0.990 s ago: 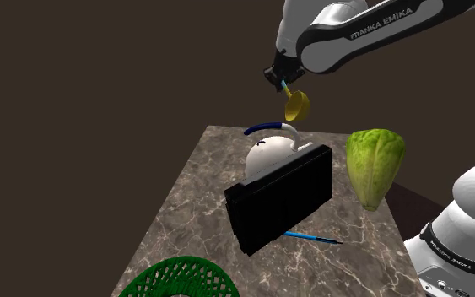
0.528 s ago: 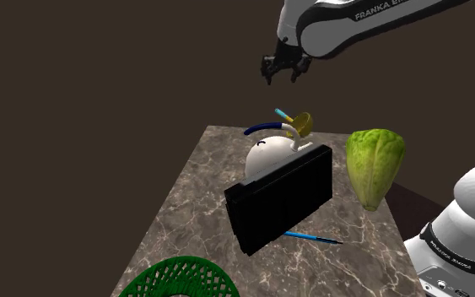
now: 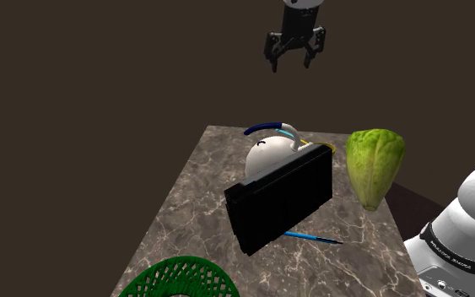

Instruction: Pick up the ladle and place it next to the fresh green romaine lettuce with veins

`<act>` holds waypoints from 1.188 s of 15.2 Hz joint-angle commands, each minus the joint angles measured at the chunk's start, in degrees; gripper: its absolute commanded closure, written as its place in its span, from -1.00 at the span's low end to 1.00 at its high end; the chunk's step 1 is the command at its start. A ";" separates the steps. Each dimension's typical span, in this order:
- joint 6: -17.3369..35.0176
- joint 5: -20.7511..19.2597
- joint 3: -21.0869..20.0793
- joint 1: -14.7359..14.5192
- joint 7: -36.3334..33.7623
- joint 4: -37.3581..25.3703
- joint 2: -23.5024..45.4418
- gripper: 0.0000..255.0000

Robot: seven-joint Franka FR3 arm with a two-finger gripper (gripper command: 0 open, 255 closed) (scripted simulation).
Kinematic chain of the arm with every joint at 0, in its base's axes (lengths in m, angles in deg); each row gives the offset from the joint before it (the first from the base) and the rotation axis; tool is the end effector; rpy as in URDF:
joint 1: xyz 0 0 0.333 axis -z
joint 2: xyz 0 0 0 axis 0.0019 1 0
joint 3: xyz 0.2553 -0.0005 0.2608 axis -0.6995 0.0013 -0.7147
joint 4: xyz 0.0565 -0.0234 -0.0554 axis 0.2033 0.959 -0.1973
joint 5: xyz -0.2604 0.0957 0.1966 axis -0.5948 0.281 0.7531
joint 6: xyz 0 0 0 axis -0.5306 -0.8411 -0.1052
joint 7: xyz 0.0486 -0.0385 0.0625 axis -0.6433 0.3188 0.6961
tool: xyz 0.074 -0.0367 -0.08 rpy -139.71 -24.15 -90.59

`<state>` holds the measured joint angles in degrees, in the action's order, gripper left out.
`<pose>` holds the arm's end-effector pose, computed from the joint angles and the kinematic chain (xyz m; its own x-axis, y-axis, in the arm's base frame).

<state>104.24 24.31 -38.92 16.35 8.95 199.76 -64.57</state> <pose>0.4028 0.0721 0.6427 0.8237 -0.5070 0.2541 -0.5287 -0.8486 0.0206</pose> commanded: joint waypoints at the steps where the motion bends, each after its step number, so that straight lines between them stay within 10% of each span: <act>1: -0.80 0.50 0.20 -0.14 0.48 0.09 0.07 -1.00; 15: 3.45 0.18 0.11 0.01 0.25 3.62 0.84 -1.00; 16: 3.45 0.18 0.11 0.01 0.25 3.62 0.84 1.00; 18: 3.45 0.18 0.11 0.01 0.25 3.62 0.84 1.00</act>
<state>107.69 24.49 -38.81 16.37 9.20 203.38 -63.72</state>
